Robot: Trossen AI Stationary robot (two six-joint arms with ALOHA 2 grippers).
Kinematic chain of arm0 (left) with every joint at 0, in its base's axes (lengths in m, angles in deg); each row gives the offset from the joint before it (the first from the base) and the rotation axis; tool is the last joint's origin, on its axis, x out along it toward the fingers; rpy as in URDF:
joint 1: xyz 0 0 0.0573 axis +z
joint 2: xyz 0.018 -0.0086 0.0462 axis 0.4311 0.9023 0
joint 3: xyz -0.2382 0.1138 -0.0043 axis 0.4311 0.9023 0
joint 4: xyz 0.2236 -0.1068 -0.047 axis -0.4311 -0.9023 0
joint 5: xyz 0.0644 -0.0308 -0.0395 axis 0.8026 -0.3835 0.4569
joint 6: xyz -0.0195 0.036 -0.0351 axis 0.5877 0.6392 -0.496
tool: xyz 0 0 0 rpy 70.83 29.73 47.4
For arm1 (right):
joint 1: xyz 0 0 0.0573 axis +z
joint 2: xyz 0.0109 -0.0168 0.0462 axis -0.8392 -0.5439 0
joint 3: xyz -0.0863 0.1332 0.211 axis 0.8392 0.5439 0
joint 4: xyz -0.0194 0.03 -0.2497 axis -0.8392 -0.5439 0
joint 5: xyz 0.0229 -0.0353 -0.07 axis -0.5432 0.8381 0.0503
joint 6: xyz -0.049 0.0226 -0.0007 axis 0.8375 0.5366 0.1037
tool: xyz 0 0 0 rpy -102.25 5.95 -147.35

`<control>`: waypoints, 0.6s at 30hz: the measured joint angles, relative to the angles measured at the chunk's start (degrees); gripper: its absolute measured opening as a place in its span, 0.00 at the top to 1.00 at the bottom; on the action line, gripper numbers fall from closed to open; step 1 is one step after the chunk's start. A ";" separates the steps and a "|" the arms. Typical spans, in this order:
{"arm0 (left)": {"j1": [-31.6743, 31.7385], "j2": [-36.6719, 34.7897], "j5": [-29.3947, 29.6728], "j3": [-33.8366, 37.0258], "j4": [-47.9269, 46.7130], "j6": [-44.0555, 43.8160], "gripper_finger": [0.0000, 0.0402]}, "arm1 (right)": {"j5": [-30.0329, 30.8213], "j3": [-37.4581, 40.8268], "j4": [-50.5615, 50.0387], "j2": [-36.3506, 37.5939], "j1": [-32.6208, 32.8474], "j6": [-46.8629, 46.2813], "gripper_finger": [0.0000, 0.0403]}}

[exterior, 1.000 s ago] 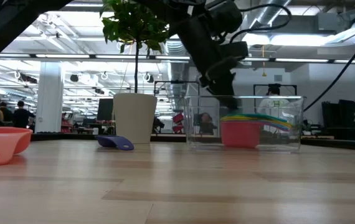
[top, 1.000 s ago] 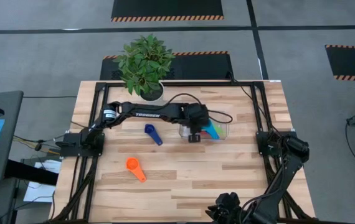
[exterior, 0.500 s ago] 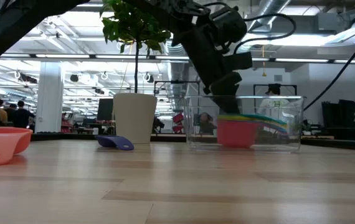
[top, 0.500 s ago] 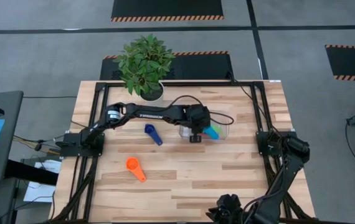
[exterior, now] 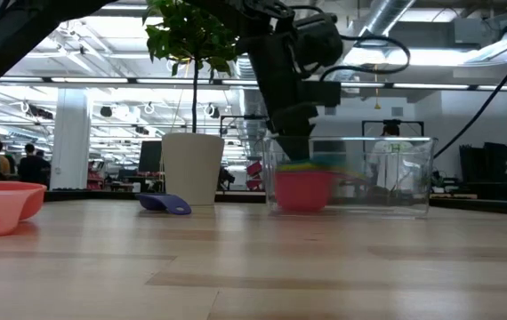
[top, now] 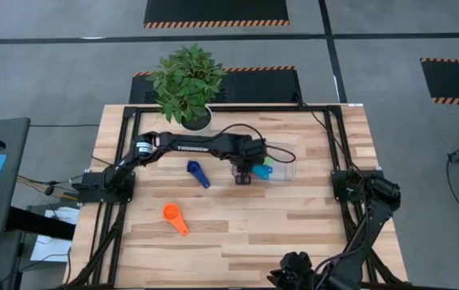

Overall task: Nest measuring cups in basket
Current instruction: Stack the light blue measuring cup on top of the green measuring cup in the transparent bin

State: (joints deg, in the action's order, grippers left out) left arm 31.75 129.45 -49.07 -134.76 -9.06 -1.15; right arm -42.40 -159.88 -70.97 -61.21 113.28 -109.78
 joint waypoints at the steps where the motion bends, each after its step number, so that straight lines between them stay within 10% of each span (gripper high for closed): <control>1: 0.01 -0.15 0.13 -0.02 0.02 -0.04 0.80 | -0.01 0.00 0.00 0.00 0.00 0.00 0.73; 18: 0.08 -1.12 3.12 -7.27 7.23 5.60 0.80 | -0.08 0.00 0.42 0.00 0.00 0.42 0.73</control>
State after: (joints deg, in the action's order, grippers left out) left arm 31.83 128.33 -45.95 -142.03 -1.83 4.45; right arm -42.48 -159.88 -70.55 -61.21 113.28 -109.36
